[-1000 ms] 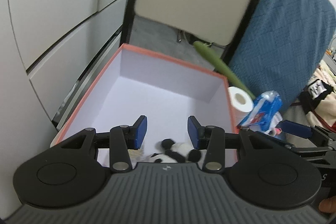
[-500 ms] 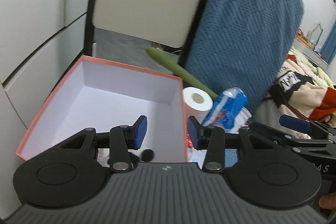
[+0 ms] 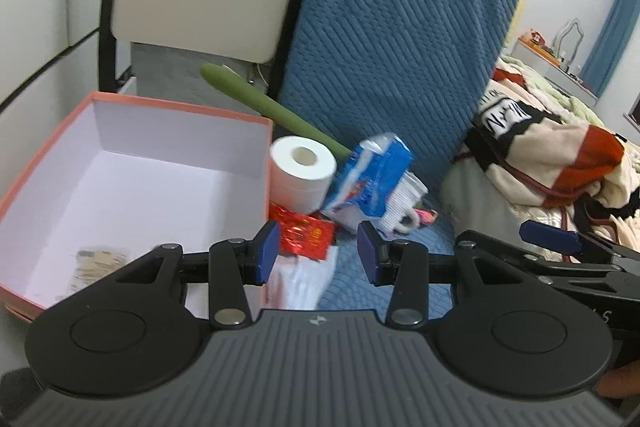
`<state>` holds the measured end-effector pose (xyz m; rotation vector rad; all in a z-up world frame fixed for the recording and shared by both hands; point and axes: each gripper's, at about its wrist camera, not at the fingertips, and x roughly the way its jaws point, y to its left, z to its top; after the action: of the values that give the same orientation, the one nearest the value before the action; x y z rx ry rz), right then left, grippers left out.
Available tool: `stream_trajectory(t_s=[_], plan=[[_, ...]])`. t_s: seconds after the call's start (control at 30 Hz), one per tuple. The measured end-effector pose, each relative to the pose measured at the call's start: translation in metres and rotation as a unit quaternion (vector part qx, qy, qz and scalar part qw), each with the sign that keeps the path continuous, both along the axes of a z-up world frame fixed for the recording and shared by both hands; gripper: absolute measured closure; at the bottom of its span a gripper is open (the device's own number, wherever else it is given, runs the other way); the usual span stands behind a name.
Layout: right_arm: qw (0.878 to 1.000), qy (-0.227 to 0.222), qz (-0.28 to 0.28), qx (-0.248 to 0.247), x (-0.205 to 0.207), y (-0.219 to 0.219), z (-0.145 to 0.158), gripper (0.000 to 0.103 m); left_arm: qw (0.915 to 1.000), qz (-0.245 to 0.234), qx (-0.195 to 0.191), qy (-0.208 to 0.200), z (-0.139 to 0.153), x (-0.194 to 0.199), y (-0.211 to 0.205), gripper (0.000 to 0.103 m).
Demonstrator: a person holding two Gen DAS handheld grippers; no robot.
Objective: Organize soft objects
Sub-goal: 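Move the left tool to the white face mask while the right tool reaches the white fluffy ring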
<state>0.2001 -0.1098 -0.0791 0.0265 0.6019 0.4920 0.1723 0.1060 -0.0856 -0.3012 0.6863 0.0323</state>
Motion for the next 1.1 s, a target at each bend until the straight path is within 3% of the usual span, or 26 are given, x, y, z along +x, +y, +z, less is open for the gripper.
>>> stream_trajectory(t_s=[0.53, 1.1], plan=[[0.999, 0.025, -0.032, 0.004, -0.012, -0.058, -0.036, 0.000, 0.9993, -0.032, 0.001, 0.018, -0.034, -0.002, -0.064, 0.052], [0.997, 0.045, -0.060, 0.002, -0.033, -0.105, -0.075, 0.000, 0.9976, -0.057, 0.027, 0.027, -0.051, -0.015, -0.100, 0.051]])
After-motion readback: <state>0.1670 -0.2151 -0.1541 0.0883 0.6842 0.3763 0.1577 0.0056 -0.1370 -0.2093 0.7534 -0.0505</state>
